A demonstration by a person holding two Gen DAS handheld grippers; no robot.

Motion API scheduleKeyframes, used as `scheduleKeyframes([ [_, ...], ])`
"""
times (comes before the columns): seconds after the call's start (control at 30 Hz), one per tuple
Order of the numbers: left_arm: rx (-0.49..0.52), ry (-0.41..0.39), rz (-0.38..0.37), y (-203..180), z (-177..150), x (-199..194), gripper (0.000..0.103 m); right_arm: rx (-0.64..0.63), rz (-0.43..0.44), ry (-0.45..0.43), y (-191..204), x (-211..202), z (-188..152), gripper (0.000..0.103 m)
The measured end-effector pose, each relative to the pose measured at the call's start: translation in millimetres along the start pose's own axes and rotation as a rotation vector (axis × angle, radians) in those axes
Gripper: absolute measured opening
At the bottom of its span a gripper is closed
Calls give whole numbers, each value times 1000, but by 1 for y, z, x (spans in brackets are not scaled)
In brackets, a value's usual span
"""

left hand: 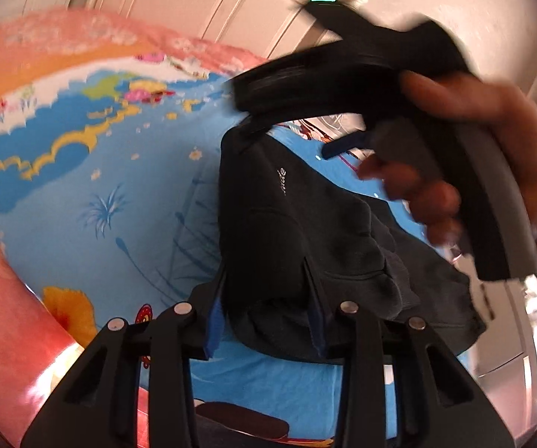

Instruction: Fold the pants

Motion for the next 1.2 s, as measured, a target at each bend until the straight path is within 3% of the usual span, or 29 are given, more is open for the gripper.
scheduleKeyframes([
  [0.2, 76, -45, 79, -20, 3, -10, 36, -23, -88, 118, -2, 22, 1, 97],
  [0.4, 134, -83, 130, -36, 3, -16, 35, -119, -150, 140, 9, 18, 0, 96],
  [0.5, 144, -93, 141, -41, 3, -19, 35, -208, -188, 156, 19, 19, -8, 89],
  [0.57, 140, -93, 139, -42, 3, -20, 35, -239, -208, 169, 20, 21, -12, 70],
  [0.63, 134, -95, 135, -44, 3, -24, 34, -252, -197, 181, 19, 25, -13, 62],
  [0.73, 126, -106, 122, -46, 5, -27, 33, -266, -169, 188, 21, 28, -15, 39],
  [0.77, 103, -107, 113, -45, 6, -26, 36, -265, -151, 185, 20, 28, -15, 36],
  [0.87, 31, -92, 141, -33, 0, -16, 79, -227, -85, 171, 16, 21, -13, 32],
  [0.97, 35, -66, 144, -40, -12, 0, 80, -184, -15, 149, 10, 10, -11, 31],
  [1.07, 50, -81, 180, -49, -15, 16, 78, -126, 79, 102, -2, -10, -9, 31],
  [1.13, 65, -112, 173, -63, -8, 18, 61, -89, 139, 64, -12, -26, -11, 31],
  [1.17, 88, -130, 166, -70, -5, 16, 45, -69, 175, 31, -20, -40, -13, 30],
  [1.2, 150, -171, 174, -85, -1, 9, 38, -53, 205, -3, -31, -53, -15, 30],
])
Point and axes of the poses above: each gripper's, at about its wrist camera, not at the fingertips, and x roughly the way its jaws point, y to its left, z to its top, the point moved 8 cm from there along x, roughly the way its jaws point, and after that the axes turned 10 degrees about z, right-handed, at the moved point
